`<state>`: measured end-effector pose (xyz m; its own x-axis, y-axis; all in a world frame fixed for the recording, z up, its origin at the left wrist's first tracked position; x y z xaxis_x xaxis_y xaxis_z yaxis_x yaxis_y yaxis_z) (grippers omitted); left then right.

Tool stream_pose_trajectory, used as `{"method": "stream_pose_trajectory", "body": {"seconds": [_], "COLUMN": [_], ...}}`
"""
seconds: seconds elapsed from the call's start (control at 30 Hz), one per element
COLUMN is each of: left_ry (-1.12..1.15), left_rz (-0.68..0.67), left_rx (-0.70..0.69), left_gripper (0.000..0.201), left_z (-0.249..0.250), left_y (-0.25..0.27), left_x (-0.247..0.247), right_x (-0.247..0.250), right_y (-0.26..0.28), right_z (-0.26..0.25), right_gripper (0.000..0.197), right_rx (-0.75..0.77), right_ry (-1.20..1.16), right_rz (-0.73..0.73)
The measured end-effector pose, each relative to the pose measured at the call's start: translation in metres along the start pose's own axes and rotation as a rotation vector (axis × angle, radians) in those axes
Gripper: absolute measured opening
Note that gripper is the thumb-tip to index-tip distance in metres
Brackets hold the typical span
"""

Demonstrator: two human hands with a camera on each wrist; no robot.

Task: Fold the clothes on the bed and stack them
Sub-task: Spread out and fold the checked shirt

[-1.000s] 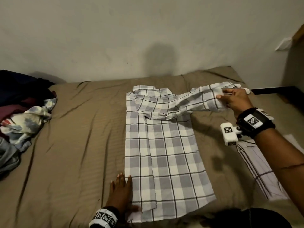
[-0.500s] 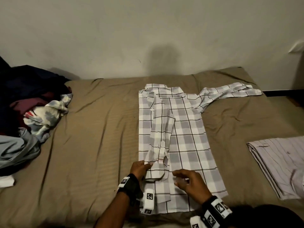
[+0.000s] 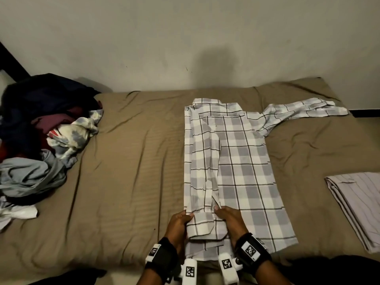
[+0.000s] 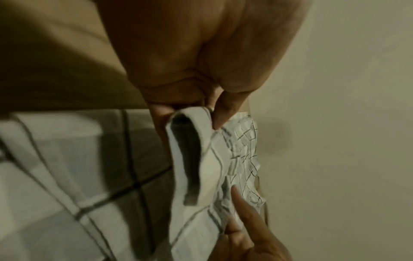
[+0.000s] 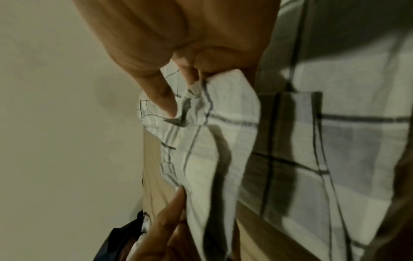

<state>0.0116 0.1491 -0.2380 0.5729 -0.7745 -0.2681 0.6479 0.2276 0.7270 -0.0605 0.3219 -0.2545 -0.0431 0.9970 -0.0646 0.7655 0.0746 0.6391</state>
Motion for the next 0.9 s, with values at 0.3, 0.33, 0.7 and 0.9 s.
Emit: {"method": "stream_pose_trajectory", "body": {"seconds": [0.3,0.33,0.7,0.9], "left_ry": [-0.154,-0.128,-0.399,-0.534], "left_rz": [0.179,0.141,0.364,0.422], "left_rx": [-0.044,-0.072,-0.399,-0.342], "left_gripper": [0.028,0.022,0.01,0.028], "left_z": [0.013,0.019,0.039,0.025], "left_y": [-0.012,-0.012,-0.01,-0.014], "left_x": [0.036,0.027,0.04,0.054], "right_x": [-0.001,0.0,-0.002,-0.005], "right_y": [0.004,0.003,0.001,0.006], "right_z": [-0.01,-0.01,-0.004,-0.001], "right_gripper": [0.017,0.018,0.026,0.03], "right_rx": [0.087,0.083,0.094,0.059], "right_ry": [0.108,0.11,0.184,0.357], "right_rz": [0.05,0.057,-0.028,-0.021]}}
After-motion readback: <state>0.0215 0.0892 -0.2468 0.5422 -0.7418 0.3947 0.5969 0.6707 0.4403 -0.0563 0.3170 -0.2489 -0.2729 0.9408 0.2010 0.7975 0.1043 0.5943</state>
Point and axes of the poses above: each hand's wrist, its own y-axis away from the middle knuckle, its own x-axis out of the back of the hand, z = x × y, the point moved 10 cm from there along -y, towards the middle knuckle, and after that the axes turned 5 degrees about z, right-handed, at the moved point
